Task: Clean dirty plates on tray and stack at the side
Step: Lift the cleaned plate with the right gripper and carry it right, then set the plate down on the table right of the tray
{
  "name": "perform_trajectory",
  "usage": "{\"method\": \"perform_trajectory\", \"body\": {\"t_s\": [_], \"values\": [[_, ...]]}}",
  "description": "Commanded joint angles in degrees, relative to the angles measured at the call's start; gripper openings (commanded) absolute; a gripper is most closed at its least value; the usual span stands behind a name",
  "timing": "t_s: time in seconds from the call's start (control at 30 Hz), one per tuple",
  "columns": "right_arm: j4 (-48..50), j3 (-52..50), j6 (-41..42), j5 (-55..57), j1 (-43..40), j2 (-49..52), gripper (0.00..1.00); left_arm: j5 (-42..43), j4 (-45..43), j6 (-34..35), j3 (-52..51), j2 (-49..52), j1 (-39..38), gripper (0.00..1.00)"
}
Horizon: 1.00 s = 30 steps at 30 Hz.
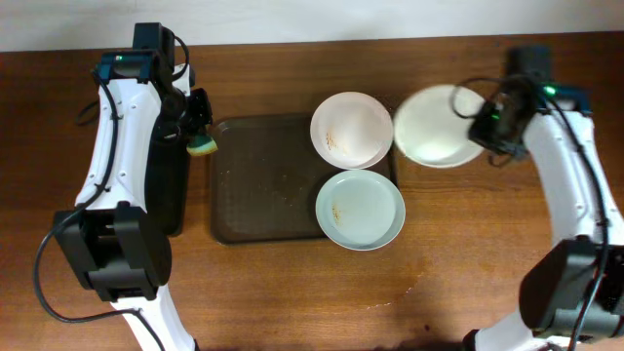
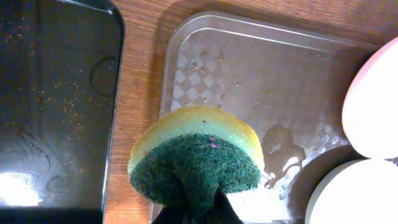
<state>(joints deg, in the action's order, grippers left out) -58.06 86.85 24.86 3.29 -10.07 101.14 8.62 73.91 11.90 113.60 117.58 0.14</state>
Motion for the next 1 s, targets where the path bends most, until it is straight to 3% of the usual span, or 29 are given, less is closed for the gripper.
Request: {"method": "perform_trajectory", "body": {"t_s": [0.0,0.23,0.43,0.47,0.5,0.53,0.6,0.77,0.87,0.97], "values": [[4.9,-8.72,0.98,-1.86,-6.62,0.61,0.04,0.63,-0.2,-0.87,0.87,-0.28,0.09,0.01],[22.08,-22.73,0.85,-4.28,-10.27,0.61,0.04,0.63,-0.2,-0.87,0.87,-0.28,0.09,0.01],[21.16,-24.65,0.9,-4.17,-7.13,0.61,0.04,0.63,-0.17,-0.87,0.87,-0.28,0.09,0.01],[21.03,-24.65,0.87,-4.15,-6.8,0.61,0.08,0.63,-0.17,-0.87,0.87,-0.28,0.09,0.01],[21.07,-24.65,0.9,-4.17,-6.78,0.61,0.21,0.63,-0.15,-0.87,0.87,-0.28,0.09,0.01],[21.05,-24.48,0.87,-4.17,-6.8,0.59,0.41,0.63,-0.15,-0.87,0.87,-0.28,0.09,0.01],[18.34,-22.23,0.7,-4.22,-6.86,0.39,0.51,0.63,-0.15,-0.87,0.87,-0.28,0.09,0.01],[-2.08,-5.66,-3.67,-12.46,-2.86,-4.46,0.5,0.63,-0.17,-0.87,0.87,-0.28,0.02,0.01],[-5.66,-6.78,-4.92,-17.05,3.65,-4.5,0.49,0.63,-0.17,-0.87,0.87,-0.28,0.02,0.01],[-3.19,-12.48,-1.79,-16.57,12.35,-4.07,0.49,0.63,-0.15,-0.87,0.87,-0.28,0.02,0.01]]}}
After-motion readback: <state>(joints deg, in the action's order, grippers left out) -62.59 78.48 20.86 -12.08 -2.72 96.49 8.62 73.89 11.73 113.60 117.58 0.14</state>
